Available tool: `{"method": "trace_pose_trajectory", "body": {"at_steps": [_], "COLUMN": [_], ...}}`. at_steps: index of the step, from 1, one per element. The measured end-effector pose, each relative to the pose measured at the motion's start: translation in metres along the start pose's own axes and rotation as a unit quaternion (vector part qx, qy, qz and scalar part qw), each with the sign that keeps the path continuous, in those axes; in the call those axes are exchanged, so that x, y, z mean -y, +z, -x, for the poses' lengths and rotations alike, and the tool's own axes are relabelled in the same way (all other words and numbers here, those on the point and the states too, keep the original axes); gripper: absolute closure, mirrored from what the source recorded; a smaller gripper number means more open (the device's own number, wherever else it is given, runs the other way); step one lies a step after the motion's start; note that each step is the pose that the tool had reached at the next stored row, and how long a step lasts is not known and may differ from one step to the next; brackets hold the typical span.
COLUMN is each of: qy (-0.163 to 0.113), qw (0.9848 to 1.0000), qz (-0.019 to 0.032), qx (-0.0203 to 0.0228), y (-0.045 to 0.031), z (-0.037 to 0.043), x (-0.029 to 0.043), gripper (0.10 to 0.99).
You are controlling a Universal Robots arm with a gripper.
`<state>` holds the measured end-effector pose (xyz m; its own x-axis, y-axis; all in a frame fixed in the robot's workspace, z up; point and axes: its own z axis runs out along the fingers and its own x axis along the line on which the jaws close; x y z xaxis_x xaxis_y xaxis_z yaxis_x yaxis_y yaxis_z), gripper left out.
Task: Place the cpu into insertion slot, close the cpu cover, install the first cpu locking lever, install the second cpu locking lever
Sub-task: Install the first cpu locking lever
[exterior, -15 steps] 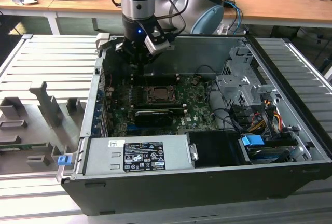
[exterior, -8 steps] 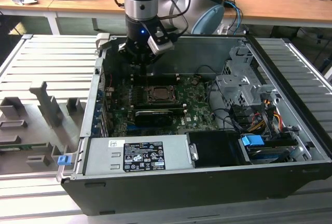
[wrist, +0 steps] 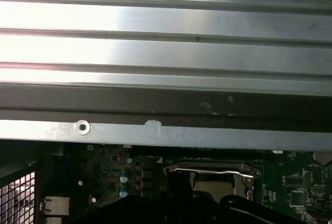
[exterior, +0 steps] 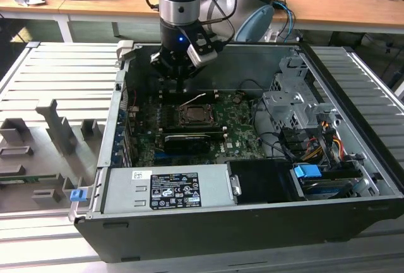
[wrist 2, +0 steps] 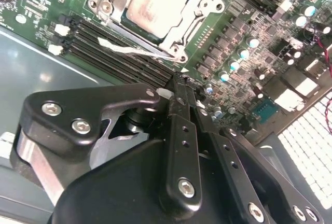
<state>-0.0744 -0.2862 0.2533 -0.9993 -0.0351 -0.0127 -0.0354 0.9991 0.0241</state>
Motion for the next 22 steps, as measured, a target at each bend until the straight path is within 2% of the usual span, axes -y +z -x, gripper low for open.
{"method": "trace_pose_trajectory", "body": {"at_steps": [10, 11, 12, 14, 15, 16, 19, 22], "qy": [0.0, 0.0, 0.0, 0.0, 0.0, 0.0, 0.0, 0.0], "qw": [1.0, 1.0, 0.9999, 0.9995, 0.9994, 0.9993, 0.9993, 0.9993], "qz": [0.0002, 0.007, 0.0172, 0.031, 0.0345, 0.0366, 0.0366, 0.0366], "qx": [0.0001, 0.0003, 0.0006, 0.0011, 0.0013, 0.0014, 0.0013, 0.0013], "y": [0.0015, 0.0017, 0.002, 0.0027, 0.0033, 0.0047, 0.0106, 0.021], "z": [0.0146, 0.0166, 0.0178, 0.0189, 0.0192, 0.0194, 0.0202, 0.0263], "x": [0.0006, 0.0007, 0.0009, 0.0015, 0.0018, 0.0021, 0.0025, 0.003], "gripper": [0.98, 0.98, 0.98, 0.98, 0.98, 0.98, 0.98, 0.98]}}
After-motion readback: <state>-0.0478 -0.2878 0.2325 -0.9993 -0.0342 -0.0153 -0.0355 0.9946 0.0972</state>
